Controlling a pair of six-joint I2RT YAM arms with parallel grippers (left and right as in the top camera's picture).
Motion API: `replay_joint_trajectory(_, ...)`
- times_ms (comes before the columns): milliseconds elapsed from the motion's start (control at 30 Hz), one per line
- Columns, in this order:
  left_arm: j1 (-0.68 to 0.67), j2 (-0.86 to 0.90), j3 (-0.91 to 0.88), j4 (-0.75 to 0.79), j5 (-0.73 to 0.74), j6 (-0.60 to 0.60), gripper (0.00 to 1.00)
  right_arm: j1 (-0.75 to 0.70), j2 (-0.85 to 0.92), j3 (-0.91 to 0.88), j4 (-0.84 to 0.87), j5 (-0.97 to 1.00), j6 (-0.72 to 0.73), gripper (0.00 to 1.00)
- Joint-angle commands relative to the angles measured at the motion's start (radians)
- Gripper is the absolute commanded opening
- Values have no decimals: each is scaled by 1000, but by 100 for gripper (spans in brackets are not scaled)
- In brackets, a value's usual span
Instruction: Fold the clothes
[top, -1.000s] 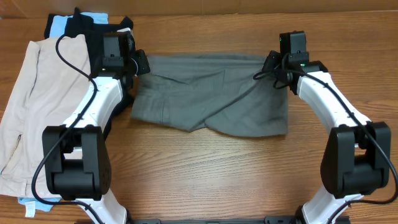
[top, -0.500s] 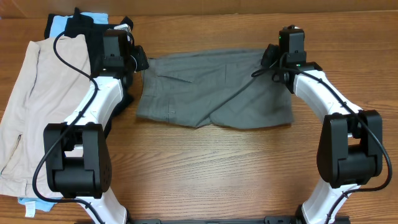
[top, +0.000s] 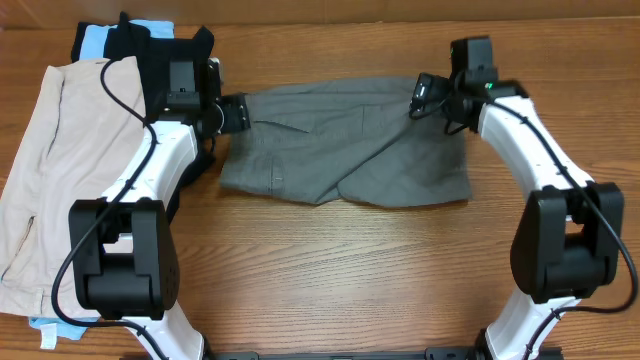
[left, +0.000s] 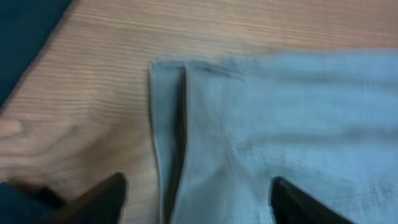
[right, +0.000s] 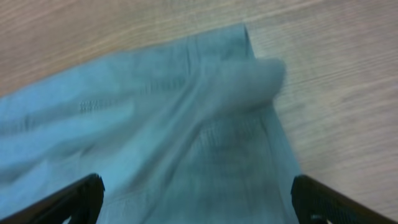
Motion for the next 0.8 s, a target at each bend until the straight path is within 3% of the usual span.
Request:
replay_joint_trajectory(0, 0, -55, 55, -90, 69, 119, 87, -5, -94, 111, -133, -58, -6, 100)
replay_joint_trajectory(233, 1, -26, 50, -217, 69, 254, 100, -4, -99, 103, -302, -142, -6, 100)
replay_joint_trajectory(400, 2, 44, 49, -194, 61, 319, 100, -3, -99, 88, -325, -160, -6, 100)
replay_joint_trajectory(767, 1, 211, 50, -92, 75, 322, 100, -3, -99, 88, -322, -162, -6, 100)
